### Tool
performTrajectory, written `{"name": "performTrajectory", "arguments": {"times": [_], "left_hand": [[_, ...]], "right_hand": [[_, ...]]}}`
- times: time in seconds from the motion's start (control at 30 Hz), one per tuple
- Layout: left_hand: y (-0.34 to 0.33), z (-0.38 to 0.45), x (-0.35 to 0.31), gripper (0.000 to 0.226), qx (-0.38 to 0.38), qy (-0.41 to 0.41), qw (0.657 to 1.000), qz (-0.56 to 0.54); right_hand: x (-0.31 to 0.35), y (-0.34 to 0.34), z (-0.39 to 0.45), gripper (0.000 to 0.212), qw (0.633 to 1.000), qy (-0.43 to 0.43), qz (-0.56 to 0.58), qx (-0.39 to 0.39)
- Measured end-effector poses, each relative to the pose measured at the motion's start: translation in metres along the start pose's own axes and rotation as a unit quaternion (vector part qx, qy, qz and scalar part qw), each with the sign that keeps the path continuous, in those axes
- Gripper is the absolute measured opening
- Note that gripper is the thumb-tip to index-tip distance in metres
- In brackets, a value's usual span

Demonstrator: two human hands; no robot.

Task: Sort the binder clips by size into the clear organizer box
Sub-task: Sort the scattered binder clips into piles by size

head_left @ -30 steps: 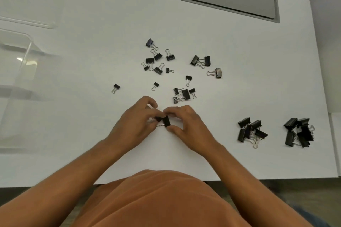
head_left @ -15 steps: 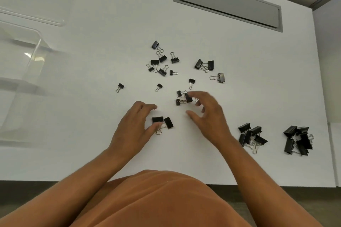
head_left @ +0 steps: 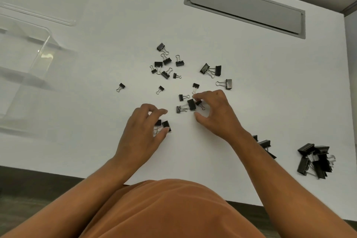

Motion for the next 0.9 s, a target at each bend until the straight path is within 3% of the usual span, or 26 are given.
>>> {"name": "performTrajectory", "arguments": {"times": [0.1, 0.3, 0.4, 0.5, 0.6, 0.67, 0.77, 0.9], "left_hand": [[-0.016, 0.016, -0.018, 0.046, -0.009, -0.013, 0.999, 0.049], [-0.045, 0.041, -0.055, 0.047, -0.01, -0.016, 0.994, 0.106], [-0.059, 0.045, -0.075, 0.042, 0.005, -0.033, 0.994, 0.107], [-0.075, 0.045, -0.092, 0.016, 0.012, -0.077, 0.99, 0.116], [-0.091, 0.041, -0.106, 0.042, 0.022, -0.074, 0.988, 0.136], [-0.101, 0.034, -0.111, 0.034, 0.003, -0.031, 0.996, 0.083], [-0.108, 0.025, -0.111, 0.026, -0.035, 0.127, 0.989, -0.07], [-0.114, 0.009, -0.106, 0.016, -0.018, 0.246, 0.958, -0.149]], "right_hand": [[-0.001, -0.004, 0.003, 0.059, 0.999, 0.047, -0.007, 0.006], [-0.011, 0.008, 0.001, 0.048, 0.994, 0.087, 0.057, -0.01], [-0.019, 0.032, -0.015, 0.05, 0.979, 0.047, 0.198, 0.028], [-0.032, 0.051, -0.031, 0.047, 0.949, -0.008, 0.304, 0.083], [-0.051, 0.064, -0.036, 0.033, 0.945, -0.042, 0.304, 0.116], [-0.066, 0.069, -0.03, 0.022, 0.963, -0.044, 0.256, 0.071], [-0.092, 0.066, -0.004, 0.022, 0.99, -0.023, 0.13, -0.049], [-0.116, 0.042, 0.024, 0.039, 0.999, 0.016, 0.024, -0.042]]}}
Point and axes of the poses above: each hand's wrist, its own z-axis towards the middle knuckle, its own y-axis out of the back of the hand, x = y × z, the point moved 2 cm from there along z, towards the middle knuckle, and after that the axes turned 11 degrees about -z, right-handed, at the moved point
